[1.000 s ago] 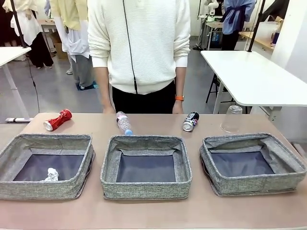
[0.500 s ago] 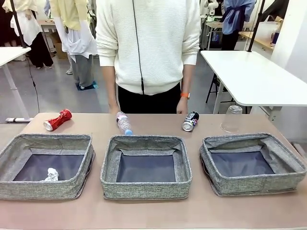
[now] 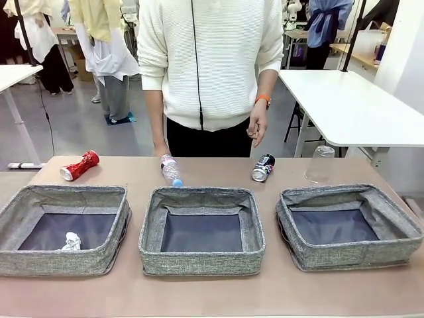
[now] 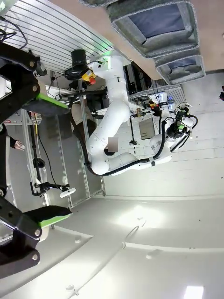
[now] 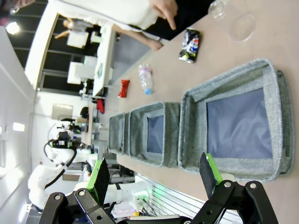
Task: Sort the waste into the appropriate baskets.
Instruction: Pick up the waste item pointed out by the person.
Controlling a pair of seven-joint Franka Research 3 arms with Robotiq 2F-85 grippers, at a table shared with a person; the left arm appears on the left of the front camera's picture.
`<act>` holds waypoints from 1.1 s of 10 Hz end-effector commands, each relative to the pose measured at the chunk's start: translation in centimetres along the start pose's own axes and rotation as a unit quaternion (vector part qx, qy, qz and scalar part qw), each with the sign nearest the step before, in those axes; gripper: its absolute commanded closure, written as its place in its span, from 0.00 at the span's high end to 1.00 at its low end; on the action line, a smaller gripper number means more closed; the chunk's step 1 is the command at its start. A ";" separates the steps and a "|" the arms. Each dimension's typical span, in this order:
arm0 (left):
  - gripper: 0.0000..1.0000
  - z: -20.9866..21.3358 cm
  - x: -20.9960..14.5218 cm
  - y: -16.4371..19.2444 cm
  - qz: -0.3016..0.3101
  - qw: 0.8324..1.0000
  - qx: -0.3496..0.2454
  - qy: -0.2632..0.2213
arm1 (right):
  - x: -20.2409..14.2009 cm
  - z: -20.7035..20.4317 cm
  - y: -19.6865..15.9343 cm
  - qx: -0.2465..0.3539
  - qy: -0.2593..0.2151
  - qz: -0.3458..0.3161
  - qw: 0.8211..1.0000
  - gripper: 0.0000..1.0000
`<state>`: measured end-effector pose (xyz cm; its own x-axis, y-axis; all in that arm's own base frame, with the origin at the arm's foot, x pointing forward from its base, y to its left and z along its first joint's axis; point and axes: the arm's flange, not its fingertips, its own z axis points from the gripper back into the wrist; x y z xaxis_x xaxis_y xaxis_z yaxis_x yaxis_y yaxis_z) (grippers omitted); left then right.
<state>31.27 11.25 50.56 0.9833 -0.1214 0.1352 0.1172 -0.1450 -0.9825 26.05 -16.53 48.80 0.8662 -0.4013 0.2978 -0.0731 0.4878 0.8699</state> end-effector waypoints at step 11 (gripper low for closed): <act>1.00 -0.1 0.0 -0.2 0.000 1.000 0.001 -0.002 | -0.2 -23.4 8.6 -0.200 0.098 0.099 0.970 1.00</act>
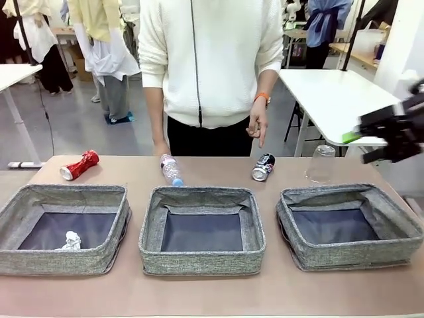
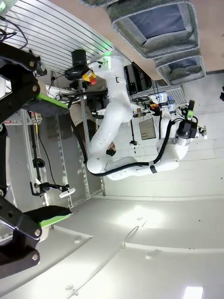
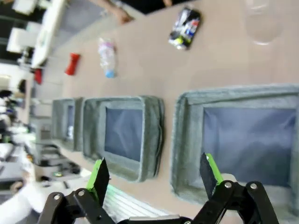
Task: Sort the waste into the appropriate baskets.
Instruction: Pick up the waste item pointed out by the person.
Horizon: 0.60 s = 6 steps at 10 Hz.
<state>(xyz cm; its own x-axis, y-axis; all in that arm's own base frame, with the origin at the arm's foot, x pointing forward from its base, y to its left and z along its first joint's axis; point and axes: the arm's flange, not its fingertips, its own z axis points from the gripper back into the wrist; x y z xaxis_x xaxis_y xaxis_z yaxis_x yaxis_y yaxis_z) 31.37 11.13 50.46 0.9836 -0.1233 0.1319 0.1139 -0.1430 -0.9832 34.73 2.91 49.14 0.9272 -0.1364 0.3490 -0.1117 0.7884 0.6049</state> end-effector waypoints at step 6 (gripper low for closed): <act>1.00 0.0 -0.1 -0.3 -0.002 1.000 0.000 -0.002 | -0.7 -4.7 3.2 -0.023 0.020 0.015 0.999 1.00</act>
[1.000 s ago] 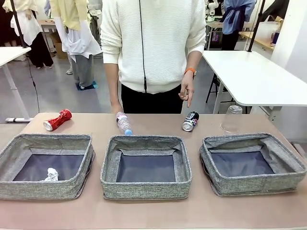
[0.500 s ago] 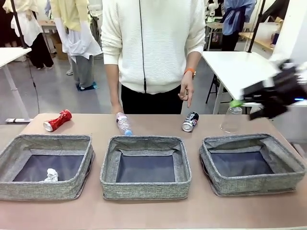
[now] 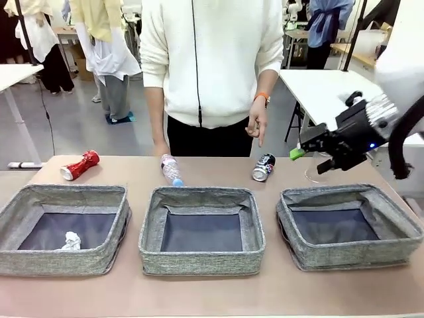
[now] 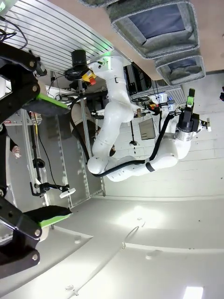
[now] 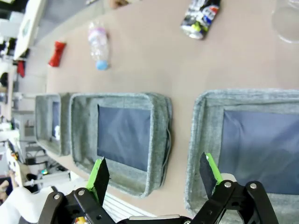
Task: Sort the waste into the appropriate baskets.
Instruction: Pick up the waste item pointed out by the person.
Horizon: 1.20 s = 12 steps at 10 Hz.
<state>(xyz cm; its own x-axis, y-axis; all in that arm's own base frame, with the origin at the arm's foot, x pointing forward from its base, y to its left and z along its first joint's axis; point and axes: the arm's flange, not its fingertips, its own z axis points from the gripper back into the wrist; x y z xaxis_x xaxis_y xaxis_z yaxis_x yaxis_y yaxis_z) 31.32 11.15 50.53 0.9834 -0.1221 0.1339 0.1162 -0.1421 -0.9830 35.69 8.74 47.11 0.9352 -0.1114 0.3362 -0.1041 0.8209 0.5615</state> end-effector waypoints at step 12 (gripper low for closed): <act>1.00 0.0 -0.1 -0.3 -0.001 1.000 -0.001 -0.002 | 14.8 -24.7 0.6 -0.218 -0.043 -0.184 0.957 1.00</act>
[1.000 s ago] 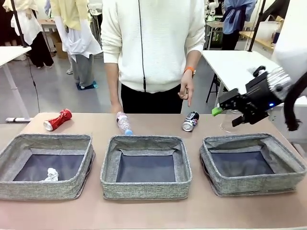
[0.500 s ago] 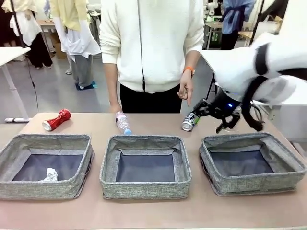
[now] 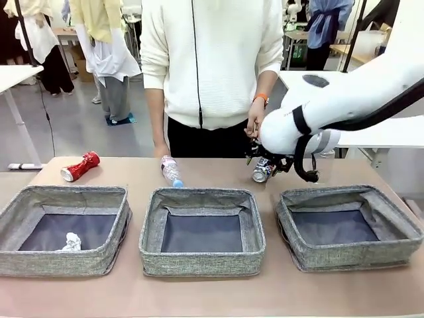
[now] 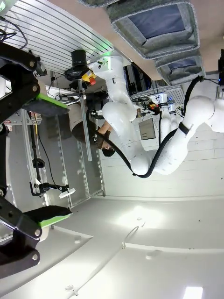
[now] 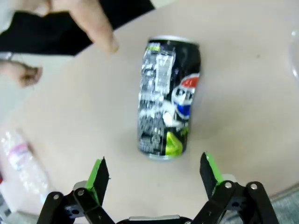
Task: Sort the waste into the appropriate baskets.
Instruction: Pick up the waste item pointed out by the person.
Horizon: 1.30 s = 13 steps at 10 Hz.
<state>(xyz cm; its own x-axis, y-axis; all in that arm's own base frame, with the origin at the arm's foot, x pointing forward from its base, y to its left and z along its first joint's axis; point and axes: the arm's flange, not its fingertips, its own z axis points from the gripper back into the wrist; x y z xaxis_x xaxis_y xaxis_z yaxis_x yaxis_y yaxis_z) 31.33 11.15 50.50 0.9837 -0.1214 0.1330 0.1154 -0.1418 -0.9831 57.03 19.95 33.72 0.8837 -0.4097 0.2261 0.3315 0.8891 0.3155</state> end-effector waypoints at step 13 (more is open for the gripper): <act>1.00 0.0 -0.1 -0.3 -0.002 1.000 -0.001 -0.001 | 0.4 -3.9 -0.7 -0.004 -0.008 -0.050 0.999 0.00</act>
<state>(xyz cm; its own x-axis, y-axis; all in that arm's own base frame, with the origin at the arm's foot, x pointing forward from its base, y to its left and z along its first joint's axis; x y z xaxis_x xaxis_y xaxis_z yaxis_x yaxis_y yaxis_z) 31.33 11.15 50.51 0.9836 -0.1214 0.1333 0.1158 -0.1417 -0.9831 58.50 20.00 30.29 0.8332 -0.5077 0.2192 0.4343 0.8461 0.3090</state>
